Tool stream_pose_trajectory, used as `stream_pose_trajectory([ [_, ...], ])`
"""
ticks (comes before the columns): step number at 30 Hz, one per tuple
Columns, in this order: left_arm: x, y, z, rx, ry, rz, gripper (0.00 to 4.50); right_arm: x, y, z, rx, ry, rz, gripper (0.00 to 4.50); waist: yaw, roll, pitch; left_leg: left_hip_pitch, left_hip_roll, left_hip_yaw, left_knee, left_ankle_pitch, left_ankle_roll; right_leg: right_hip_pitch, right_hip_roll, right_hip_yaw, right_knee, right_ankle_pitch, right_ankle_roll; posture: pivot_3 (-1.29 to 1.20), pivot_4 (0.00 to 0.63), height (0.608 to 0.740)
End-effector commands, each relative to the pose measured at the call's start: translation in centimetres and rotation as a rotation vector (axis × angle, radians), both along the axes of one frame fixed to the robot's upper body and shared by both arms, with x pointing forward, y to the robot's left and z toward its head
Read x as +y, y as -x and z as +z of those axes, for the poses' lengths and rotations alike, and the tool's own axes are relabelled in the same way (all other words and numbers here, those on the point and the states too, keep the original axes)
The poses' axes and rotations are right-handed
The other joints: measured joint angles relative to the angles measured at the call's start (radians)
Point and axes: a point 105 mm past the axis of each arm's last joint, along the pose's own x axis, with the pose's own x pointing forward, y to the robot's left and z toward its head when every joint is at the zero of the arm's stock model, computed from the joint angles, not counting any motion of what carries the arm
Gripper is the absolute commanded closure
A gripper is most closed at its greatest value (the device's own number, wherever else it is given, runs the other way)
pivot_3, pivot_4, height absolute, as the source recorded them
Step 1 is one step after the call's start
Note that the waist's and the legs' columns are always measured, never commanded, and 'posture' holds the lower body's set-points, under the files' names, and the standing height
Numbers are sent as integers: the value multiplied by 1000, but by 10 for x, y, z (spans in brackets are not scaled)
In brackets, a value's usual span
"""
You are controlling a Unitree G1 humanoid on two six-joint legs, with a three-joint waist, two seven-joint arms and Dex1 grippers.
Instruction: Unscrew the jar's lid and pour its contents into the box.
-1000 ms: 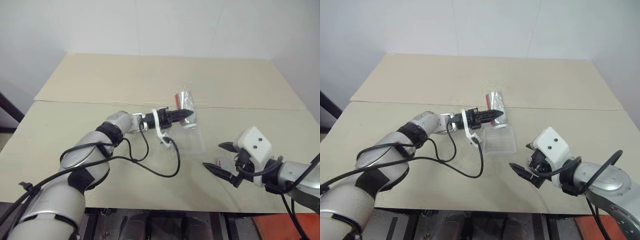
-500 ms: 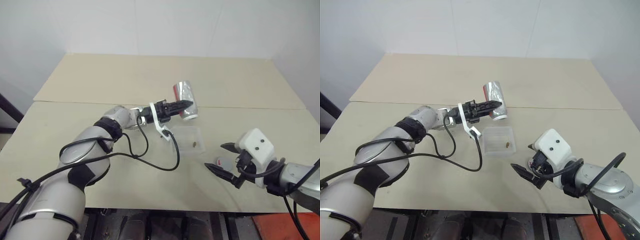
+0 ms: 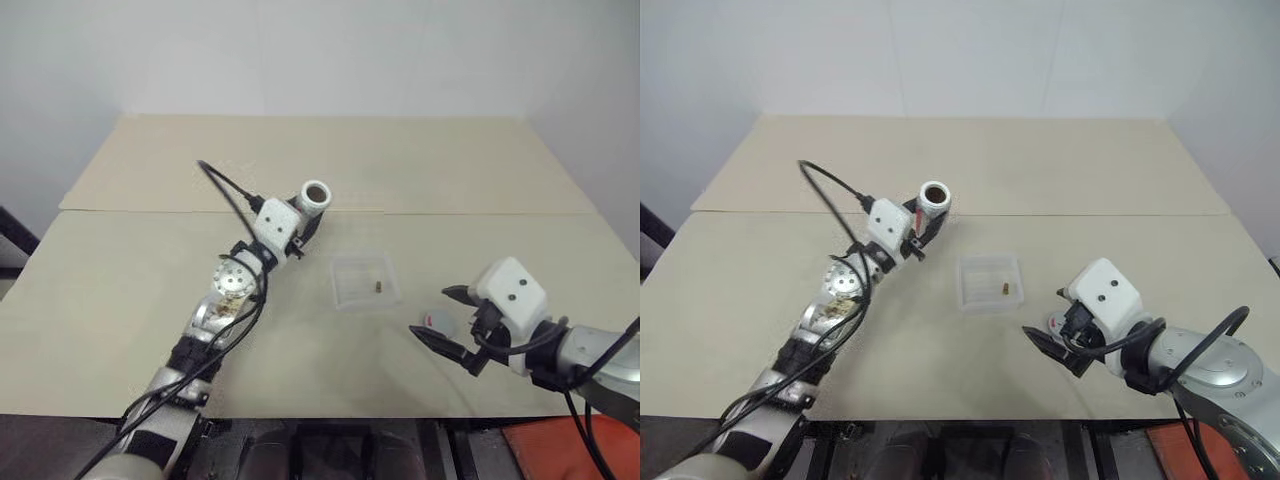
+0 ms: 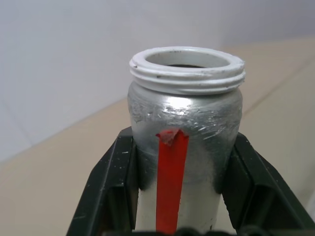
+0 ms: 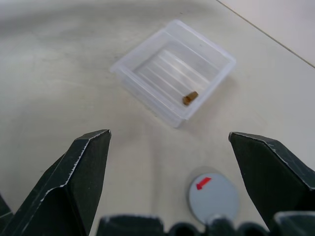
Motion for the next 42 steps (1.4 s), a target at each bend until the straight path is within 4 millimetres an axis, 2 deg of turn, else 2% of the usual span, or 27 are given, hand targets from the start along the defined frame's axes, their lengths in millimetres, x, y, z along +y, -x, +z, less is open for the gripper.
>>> stream_pose_trajectory([
  [1,5,5,-4,21,-8,62,2606,3,-3,8,-54,-9,16,35,2,0,0,0,0,0,0,0,0,0,0,1,0,0,0,0,150,740],
  [3,11,3,-11,78,50,108,2606,3,-4,7,-53,-4,12,35,4,0,0,0,0,0,0,0,0,-1,0,1,1,0,-1,0,150,740],
  [9,28,-4,-38,159,62,221,2606,2,-7,6,-59,2,14,35,4,0,-1,-1,0,0,0,0,0,-2,0,1,1,1,-2,0,150,740],
  [15,31,-1,-49,184,126,236,2606,2,-8,5,-62,8,13,35,4,0,-1,-1,0,0,-1,0,1,-2,0,1,1,1,-2,0,150,740],
  [17,30,2,-51,188,153,229,1852,2,-8,4,-62,10,14,0,3,0,-2,-1,0,0,0,-1,1,-2,0,1,0,1,-2,0,150,740],
  [23,28,7,-49,171,183,227,20,3,-9,3,-64,12,21,0,7,0,-2,-1,0,0,0,-1,2,-2,0,1,0,1,-2,0,150,740],
  [26,28,10,-49,162,169,227,20,3,-9,3,-65,11,22,0,8,0,-2,-1,0,0,0,-1,2,-2,0,1,0,1,-2,0,150,740],
  [28,28,17,-48,106,87,215,20,4,-8,3,-65,9,24,0,8,0,-2,-2,0,0,0,-1,2,-2,0,1,0,1,-2,0,150,740],
  [31,31,27,-43,117,137,208,20,4,-7,1,-59,10,29,0,6,0,-2,-2,0,0,-1,-1,3,-2,0,1,0,1,-2,0,150,740],
  [35,30,41,-31,71,121,184,20,3,-5,-1,-50,21,37,0,10,0,-2,-2,1,0,-1,-2,3,-2,0,1,-1,1,-2,0,150,740],
  [38,36,48,-24,67,134,229,20,1,-5,-1,-48,27,36,0,11,0,-2,-2,1,0,-1,-2,3,-2,0,1,-2,1,-2,0,150,740],
  [42,40,66,2,-39,99,212,20,-3,-3,0,-35,35,52,0,10,0,-2,-2,1,0,-1,-2,3,-3,0,1,-2,1,-2,0,150,740],
])
